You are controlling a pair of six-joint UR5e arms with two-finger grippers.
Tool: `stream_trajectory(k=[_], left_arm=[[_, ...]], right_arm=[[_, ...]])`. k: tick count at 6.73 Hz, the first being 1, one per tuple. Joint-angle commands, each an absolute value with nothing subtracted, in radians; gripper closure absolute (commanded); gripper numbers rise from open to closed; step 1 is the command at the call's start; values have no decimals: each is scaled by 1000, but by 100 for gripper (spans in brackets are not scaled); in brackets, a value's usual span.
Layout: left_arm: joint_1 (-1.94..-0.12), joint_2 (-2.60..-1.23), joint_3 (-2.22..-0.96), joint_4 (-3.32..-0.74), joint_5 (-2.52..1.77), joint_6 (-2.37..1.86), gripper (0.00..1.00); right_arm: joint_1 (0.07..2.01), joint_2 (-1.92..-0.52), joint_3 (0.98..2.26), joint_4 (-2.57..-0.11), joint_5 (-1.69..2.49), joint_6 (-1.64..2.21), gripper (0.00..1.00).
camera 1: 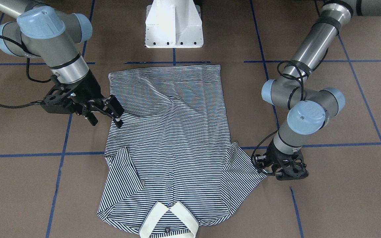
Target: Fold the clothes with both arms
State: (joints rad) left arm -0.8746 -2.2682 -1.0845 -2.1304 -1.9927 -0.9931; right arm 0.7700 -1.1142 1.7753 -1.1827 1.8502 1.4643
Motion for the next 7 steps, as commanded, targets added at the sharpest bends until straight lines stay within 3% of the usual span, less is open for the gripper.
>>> stream_trajectory(k=[1,4,5,6,7], left_arm=[[-874,-2281,-1075,-2137,-1993,-991,48],[-874,-2280,-1042,-2172,-1993,-977,48],[-874,-2281,-1035,-2174,-1993,-976,52],[-874,-2281,-1035,-2174,-1993,-976,84],[-874,-2283,-1035,-2174,-1993,-968,100]], right_arm=[[770,-1114,1775,-1183,1850,1465,0],[770,-1118,1772,-1183,1848,1463,0],[770,-1120,1772,-1183,1848,1463,0],[770,-1120,1772,-1183,1848,1463,0],[770,-1120,1772,-1183,1848,1463,0]])
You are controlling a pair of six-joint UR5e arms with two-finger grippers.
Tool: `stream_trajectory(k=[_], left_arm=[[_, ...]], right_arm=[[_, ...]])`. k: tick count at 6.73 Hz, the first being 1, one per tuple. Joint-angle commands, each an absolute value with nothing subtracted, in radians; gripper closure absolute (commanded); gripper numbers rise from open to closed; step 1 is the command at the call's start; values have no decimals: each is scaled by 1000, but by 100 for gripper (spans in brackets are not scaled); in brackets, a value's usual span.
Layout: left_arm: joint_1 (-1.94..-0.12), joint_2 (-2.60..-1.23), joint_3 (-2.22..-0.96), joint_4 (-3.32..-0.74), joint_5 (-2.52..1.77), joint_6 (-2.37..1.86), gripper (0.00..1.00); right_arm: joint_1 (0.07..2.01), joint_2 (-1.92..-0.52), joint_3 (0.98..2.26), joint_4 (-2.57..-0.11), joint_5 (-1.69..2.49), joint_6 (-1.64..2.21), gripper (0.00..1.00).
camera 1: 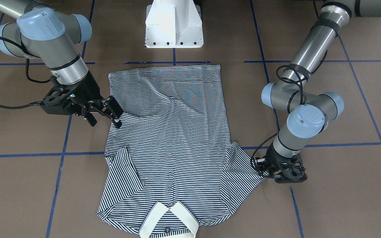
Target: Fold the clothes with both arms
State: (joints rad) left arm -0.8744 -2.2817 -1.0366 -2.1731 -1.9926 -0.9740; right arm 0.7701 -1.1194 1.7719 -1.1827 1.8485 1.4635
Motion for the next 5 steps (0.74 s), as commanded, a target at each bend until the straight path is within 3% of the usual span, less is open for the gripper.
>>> stream_trajectory(k=[1,5], left_arm=[[-885,-2284,-1046,-2178,-1997,-947,100],[-856,-2428,-1057,-2172,-1993,-1052,100]], right_arm=[[770,-1124,1772,-1183,1848,1462,0],[770,-1123,1769,-1183,1848,1459,0]])
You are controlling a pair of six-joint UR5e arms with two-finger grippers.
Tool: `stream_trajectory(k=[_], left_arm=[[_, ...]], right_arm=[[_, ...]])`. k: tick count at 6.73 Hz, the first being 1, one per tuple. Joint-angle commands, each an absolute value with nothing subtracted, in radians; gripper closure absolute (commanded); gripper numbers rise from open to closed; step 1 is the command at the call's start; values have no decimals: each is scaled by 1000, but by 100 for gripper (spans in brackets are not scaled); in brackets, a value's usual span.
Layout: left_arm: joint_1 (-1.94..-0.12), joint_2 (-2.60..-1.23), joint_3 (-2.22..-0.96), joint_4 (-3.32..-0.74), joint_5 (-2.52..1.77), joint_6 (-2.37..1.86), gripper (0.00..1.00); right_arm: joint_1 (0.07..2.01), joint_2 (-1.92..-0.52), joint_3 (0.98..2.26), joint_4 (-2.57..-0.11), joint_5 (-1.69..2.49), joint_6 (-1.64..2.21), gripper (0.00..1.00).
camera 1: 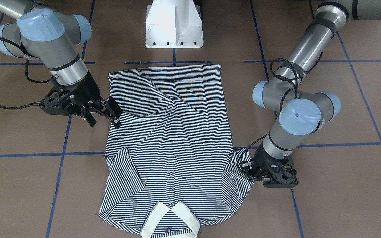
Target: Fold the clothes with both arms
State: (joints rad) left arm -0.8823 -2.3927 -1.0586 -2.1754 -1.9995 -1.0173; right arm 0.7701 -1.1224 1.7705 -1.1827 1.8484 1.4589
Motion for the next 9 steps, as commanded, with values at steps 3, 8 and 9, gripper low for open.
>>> stream_trajectory(k=[3,8,9], left_arm=[[-793,-2480,-1017,-2177,-1904,-1098,100],[-775,-2540,-917,-2233,-1861,-1098,22],[-772,-2519,-983,-2233,-1862,-1103,17]], right_arm=[[769,-1121,1769,-1183,1848,1456,0],[759,-1123,1761,-1181,1848,1454,0],[755,-1120,1763,-1181,1848,1457,0]])
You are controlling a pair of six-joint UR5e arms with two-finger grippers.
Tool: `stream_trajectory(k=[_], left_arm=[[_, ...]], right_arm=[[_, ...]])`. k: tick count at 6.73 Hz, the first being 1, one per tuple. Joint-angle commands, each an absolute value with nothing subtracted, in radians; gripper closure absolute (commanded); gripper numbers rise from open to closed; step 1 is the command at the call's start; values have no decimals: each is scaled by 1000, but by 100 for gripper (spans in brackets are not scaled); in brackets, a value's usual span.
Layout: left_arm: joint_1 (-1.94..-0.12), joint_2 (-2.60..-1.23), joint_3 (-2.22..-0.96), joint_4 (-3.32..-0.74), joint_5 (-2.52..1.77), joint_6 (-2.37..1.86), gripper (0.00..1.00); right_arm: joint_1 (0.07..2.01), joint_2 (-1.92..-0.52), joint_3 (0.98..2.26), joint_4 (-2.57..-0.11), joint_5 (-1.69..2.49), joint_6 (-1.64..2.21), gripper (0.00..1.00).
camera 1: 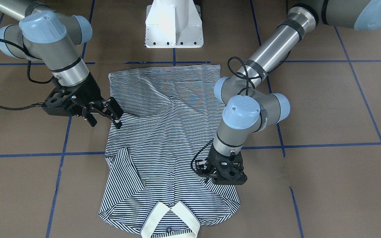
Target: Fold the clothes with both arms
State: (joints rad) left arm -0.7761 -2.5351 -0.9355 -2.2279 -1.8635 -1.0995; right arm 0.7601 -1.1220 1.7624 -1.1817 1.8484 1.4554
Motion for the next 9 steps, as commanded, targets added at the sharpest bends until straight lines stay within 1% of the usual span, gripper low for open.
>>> stream_trajectory(k=[1,2,3,4,5,6,7,9], left_arm=[[-755,-2447,-1117,-2233,-1867,-1103,14],[-723,-2360,-1255,-2226,-1868,-1104,12],[-710,-2245,-1425,-2221,-1871,-1136,12],[-684,-2156,-1547,-2224,-1896,-1202,12],[-681,-2142,-1560,-2221,-1928,-1256,12],[-681,-2134,-1560,-2224,-1930,-1265,12],[-680,-2132,-1552,-2235,-1925,-1329,10],[-672,-2137,-1551,-2235,-1925,-1351,9]], right_arm=[[749,-1111,1770,-1187,1835,1477,0],[703,-1120,1781,-1189,1821,1579,0],[608,-1129,1795,-1195,1749,1703,0],[454,-1161,1830,-1323,1632,1795,6],[349,-1182,1900,-1451,1543,1830,6],[287,-1266,1928,-1453,1528,1959,6],[247,-1334,1998,-1453,1508,2001,6],[194,-1397,2022,-1466,1489,2072,12]])
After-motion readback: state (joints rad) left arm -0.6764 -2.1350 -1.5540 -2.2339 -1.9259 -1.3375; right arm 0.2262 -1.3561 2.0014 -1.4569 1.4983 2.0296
